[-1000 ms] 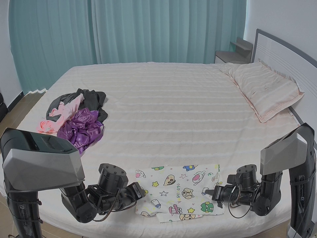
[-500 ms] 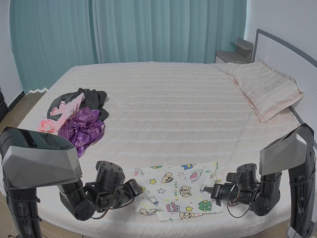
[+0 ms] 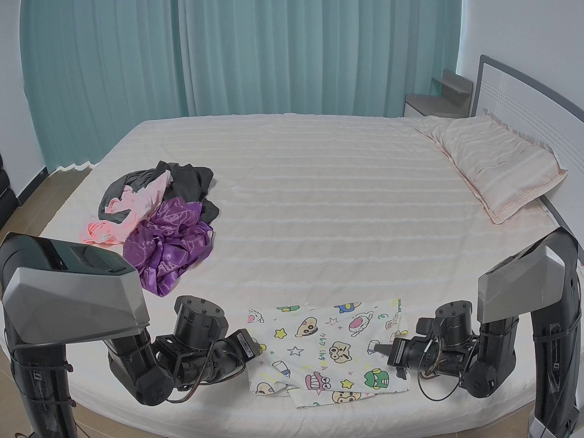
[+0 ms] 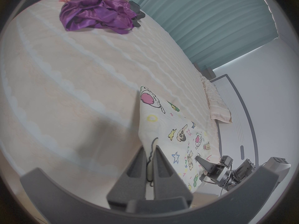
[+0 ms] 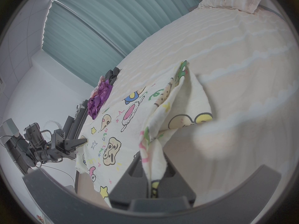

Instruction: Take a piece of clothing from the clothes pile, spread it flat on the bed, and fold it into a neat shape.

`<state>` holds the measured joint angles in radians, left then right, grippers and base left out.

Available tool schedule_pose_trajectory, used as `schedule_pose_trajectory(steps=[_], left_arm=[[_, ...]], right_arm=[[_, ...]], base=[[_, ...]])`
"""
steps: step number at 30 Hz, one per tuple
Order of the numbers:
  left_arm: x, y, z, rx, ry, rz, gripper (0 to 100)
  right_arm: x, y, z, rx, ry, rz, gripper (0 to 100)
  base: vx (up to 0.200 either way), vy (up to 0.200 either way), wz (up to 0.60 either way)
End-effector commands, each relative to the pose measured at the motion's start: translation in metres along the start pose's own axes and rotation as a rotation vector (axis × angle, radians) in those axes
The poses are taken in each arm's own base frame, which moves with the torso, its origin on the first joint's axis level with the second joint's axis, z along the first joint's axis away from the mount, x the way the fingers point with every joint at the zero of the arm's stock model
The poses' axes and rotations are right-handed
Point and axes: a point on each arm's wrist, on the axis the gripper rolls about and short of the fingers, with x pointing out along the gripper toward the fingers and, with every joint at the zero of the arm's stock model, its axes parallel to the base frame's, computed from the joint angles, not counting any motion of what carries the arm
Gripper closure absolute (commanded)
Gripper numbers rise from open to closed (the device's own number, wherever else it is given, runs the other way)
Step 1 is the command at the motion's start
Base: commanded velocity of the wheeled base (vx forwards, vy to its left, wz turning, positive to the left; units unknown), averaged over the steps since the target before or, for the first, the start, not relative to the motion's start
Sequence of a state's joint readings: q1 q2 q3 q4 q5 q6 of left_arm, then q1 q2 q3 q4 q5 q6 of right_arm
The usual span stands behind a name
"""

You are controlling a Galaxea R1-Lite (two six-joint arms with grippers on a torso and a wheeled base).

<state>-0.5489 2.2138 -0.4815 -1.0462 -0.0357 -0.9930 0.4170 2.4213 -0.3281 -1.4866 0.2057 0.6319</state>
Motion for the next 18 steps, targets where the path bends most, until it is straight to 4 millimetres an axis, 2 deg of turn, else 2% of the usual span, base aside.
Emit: schedule_pose_trajectory(steps=[1, 18], left_arm=[[-0.001, 0.0001, 0.0004, -0.002, -0.002, 0.0, 100], [-0.0018, 0.0032, 0.0022, -0.01, -0.007, 0.011, 100]], right_arm=[[0.0, 0.0002, 0.0001, 0.0, -0.001, 0.0, 100], [-0.001, 0.0016, 0.0018, -0.002, -0.01, 0.003, 100]], base=[[0.0, 0.2, 0.0], [0.0, 0.2, 0.0]])
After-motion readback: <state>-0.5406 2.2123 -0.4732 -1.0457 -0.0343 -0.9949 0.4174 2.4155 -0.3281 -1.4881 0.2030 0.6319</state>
